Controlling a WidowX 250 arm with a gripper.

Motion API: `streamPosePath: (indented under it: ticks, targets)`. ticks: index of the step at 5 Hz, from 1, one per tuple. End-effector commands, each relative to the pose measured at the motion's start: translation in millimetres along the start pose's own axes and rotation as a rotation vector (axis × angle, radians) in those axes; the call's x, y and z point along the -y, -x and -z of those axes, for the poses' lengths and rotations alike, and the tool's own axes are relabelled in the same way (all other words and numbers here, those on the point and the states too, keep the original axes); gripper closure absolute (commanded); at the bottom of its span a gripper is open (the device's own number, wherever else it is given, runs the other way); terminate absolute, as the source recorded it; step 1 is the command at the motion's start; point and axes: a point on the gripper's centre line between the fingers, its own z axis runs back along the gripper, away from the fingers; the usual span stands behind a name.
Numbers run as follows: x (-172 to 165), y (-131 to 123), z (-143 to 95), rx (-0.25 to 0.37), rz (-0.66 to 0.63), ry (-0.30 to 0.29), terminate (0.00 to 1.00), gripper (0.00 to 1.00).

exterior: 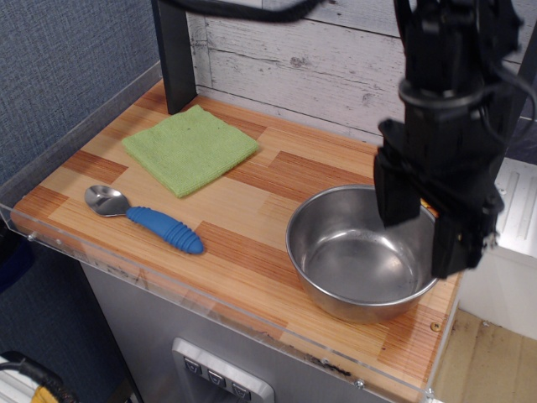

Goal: Move the bowl to the front right corner of the counter.

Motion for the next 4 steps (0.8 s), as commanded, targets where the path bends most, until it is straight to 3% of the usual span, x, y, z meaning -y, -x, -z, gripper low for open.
streamPosePath:
  ticks: [1,3,4]
  targets:
    - [-2.2,3.6,-49.2,0.120,-0.077,-0.131,0.00,0.00]
    - [-2.2,3.6,-49.2,0.120,-0.077,-0.131,0.00,0.00]
    - [-2.2,3.6,-49.2,0.120,-0.077,-0.131,1.00,0.00]
